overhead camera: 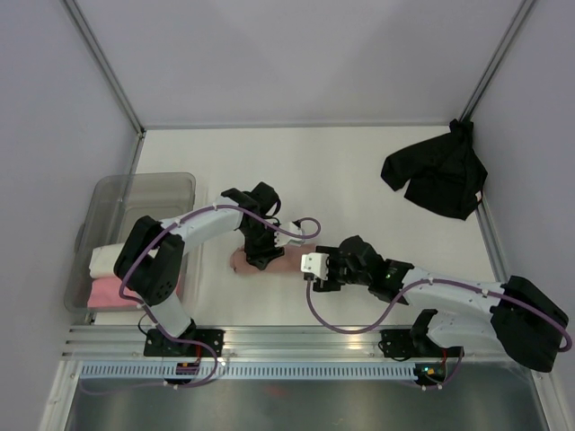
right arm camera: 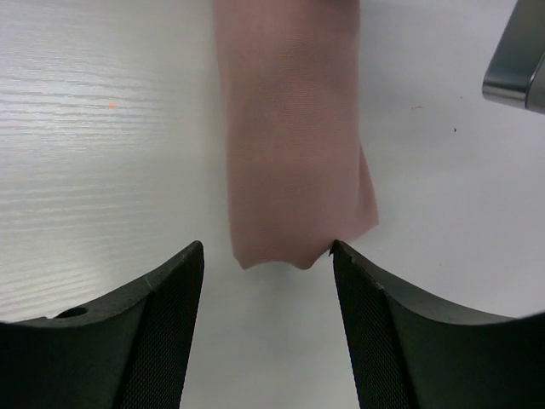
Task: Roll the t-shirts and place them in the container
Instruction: Place the rolled tshirt into the container
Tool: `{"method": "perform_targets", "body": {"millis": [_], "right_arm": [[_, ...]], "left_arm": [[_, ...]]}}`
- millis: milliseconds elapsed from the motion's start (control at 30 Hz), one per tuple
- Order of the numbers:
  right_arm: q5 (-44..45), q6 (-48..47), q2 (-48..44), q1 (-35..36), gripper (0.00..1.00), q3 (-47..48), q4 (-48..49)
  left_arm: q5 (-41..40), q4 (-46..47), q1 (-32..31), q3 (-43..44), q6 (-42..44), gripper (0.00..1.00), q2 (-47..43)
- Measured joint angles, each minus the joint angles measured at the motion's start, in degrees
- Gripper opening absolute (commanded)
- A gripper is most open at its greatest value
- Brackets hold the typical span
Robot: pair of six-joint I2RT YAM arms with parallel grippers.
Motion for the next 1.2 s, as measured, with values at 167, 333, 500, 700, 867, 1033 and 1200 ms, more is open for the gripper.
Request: {"method": "perform_targets", "body": {"millis": [167, 333, 500, 700, 867, 1033, 1200], "right_arm": [[1.2, -1.44, 5.18, 0.11, 0.68, 1.55, 3.13], [1.27, -2.08, 8.44, 0.37, 0.68, 2.75, 5.81], [1.03, -2.64, 13.05, 0.48, 0.66, 3.72, 6.29], [2.6, -3.43, 17.51, 0.66, 0.46, 5.33, 5.73], [5.33, -4.04, 21.57, 0.74, 0.18, 9.33, 4.17], [6.12, -3.67, 21.66, 0.81, 0.13, 9.62, 4.04], [5.68, -2.58, 21.44, 1.11, 0.11, 9.81, 3.08]], "left_arm": [[0.0, 0.0, 0.0, 0.0, 0.0, 0.55, 0.0], [0.02, 0.0, 0.0, 0.0, 0.02, 0.55, 0.0], [0.11, 0.02, 0.0, 0.0, 0.04, 0.57, 0.0], [0.61, 0.0, 0.0, 0.0, 0.31, 0.63, 0.0], [0.59, -0.04, 0.09, -0.13, 0.48, 0.69, -0.04], [-0.26, 0.24, 0.11, -1.4, 0.66, 0.78, -1.22], [-2.16, 1.03, 1.9, -5.99, 1.77, 0.83, -7.43]]}}
